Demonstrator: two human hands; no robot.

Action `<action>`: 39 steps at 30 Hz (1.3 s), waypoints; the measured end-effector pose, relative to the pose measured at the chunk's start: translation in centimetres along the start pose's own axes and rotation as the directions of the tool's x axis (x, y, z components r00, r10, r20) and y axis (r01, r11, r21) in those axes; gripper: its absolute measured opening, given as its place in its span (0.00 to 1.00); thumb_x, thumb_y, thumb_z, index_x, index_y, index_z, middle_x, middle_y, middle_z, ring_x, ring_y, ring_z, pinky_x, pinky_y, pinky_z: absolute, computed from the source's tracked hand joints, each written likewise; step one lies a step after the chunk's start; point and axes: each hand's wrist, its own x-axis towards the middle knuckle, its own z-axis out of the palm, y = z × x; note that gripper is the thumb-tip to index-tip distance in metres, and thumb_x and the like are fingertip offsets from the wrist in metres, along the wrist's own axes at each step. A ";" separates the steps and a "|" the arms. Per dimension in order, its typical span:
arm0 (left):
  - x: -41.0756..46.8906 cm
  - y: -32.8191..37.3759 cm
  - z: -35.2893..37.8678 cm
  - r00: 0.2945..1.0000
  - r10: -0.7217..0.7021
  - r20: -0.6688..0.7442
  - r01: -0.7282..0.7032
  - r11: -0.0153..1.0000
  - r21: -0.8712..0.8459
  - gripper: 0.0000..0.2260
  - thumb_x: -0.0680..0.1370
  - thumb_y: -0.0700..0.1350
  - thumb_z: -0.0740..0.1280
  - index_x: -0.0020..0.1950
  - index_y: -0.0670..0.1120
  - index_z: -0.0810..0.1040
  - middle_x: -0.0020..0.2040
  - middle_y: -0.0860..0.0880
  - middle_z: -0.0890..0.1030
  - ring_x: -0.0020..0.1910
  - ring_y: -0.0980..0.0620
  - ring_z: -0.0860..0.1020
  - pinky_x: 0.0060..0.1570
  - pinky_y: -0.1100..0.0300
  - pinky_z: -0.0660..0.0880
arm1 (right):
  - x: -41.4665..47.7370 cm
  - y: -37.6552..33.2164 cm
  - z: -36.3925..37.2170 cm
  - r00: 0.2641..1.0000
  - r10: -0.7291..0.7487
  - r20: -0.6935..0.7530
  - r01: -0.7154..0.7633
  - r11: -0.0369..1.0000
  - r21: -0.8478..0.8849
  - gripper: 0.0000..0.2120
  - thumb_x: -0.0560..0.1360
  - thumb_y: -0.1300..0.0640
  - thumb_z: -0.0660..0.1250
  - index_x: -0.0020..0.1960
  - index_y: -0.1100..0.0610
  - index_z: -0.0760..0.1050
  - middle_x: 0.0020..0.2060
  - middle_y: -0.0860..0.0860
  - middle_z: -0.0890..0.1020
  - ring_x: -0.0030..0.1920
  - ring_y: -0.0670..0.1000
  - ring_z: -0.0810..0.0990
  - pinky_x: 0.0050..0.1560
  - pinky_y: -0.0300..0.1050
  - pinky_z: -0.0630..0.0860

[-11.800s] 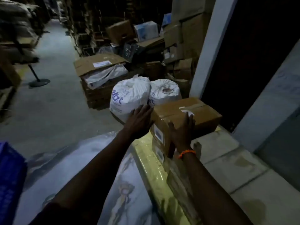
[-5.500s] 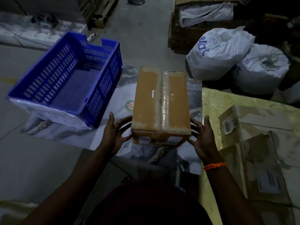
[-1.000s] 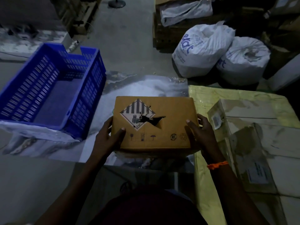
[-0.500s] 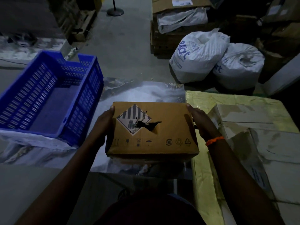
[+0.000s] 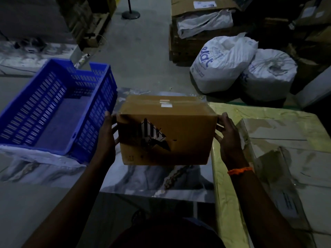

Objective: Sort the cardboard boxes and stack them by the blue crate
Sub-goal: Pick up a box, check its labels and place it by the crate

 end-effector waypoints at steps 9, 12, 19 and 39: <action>-4.0 -5.8 -3.3 0.993 -0.112 -0.044 0.114 0.993 0.033 0.29 0.81 0.69 0.52 0.66 0.52 0.80 0.63 0.53 0.82 0.64 0.55 0.78 0.68 0.43 0.72 | -4.2 5.6 -3.1 0.992 0.122 -0.026 -0.122 0.992 0.004 0.25 0.85 0.40 0.53 0.65 0.53 0.81 0.58 0.51 0.86 0.62 0.50 0.82 0.60 0.49 0.79; -5.1 -6.7 -4.0 0.988 -0.153 -0.012 0.153 0.988 0.033 0.29 0.81 0.69 0.51 0.64 0.50 0.81 0.61 0.53 0.84 0.64 0.52 0.79 0.68 0.41 0.72 | -5.3 6.4 -3.7 0.993 0.111 -0.041 -0.112 0.993 -0.033 0.26 0.84 0.38 0.52 0.63 0.52 0.82 0.56 0.49 0.87 0.60 0.48 0.83 0.59 0.49 0.79; -4.8 -6.5 -5.4 0.965 -0.260 0.020 0.258 0.964 0.064 0.37 0.79 0.72 0.48 0.60 0.46 0.82 0.57 0.48 0.86 0.61 0.47 0.82 0.61 0.45 0.76 | -5.5 7.2 -5.4 0.986 0.161 -0.049 -0.165 0.982 -0.088 0.27 0.84 0.36 0.51 0.59 0.51 0.83 0.53 0.49 0.88 0.57 0.49 0.85 0.58 0.53 0.78; 4.9 1.3 0.7 0.948 -0.281 0.149 0.241 0.940 0.242 0.26 0.79 0.72 0.55 0.59 0.53 0.77 0.55 0.49 0.80 0.54 0.49 0.79 0.51 0.48 0.76 | 5.8 -2.4 1.4 0.890 0.434 0.137 -0.415 0.898 -0.145 0.33 0.82 0.32 0.53 0.63 0.59 0.79 0.52 0.56 0.81 0.48 0.54 0.78 0.44 0.46 0.74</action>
